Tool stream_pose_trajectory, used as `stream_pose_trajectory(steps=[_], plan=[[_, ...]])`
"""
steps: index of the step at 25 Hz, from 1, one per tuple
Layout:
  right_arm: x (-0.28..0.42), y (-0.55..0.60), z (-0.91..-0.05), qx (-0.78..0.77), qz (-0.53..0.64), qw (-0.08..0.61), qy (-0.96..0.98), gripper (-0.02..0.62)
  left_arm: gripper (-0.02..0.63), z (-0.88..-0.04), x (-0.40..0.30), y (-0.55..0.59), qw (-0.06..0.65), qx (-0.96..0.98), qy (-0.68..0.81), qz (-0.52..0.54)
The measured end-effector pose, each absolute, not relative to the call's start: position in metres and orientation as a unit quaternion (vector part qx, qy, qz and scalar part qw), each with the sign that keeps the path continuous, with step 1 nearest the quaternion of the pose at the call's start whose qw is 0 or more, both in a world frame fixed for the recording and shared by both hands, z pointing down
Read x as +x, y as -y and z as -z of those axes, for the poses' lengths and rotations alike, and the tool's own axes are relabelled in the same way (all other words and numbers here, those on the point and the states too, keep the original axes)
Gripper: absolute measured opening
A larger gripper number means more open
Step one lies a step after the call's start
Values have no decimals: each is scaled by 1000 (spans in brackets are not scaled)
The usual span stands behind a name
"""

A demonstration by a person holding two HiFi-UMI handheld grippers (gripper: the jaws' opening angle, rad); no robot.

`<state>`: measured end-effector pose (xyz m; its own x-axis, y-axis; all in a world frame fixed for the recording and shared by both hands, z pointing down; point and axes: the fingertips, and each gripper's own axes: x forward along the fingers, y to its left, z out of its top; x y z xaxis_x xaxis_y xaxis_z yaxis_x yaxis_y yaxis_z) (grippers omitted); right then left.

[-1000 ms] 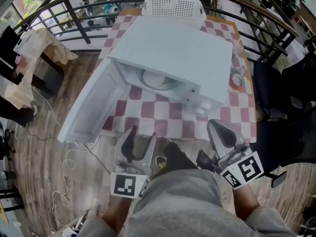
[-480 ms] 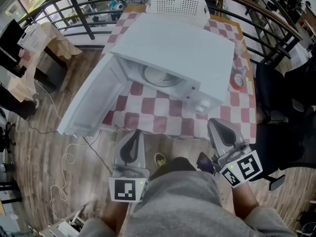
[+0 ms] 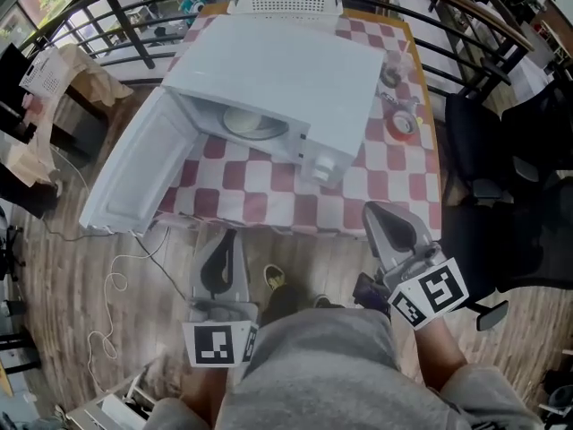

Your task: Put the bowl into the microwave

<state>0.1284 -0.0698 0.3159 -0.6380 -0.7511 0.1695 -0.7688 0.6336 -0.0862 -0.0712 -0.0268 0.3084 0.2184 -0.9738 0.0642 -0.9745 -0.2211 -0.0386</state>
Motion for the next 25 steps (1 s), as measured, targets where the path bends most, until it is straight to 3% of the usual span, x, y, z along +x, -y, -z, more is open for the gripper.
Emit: stream_pose_trajectory(steps=[25], plan=[[194,-62,-321,371,-69,49,925,0,11,-308,4,-128,8,732,679,-47]])
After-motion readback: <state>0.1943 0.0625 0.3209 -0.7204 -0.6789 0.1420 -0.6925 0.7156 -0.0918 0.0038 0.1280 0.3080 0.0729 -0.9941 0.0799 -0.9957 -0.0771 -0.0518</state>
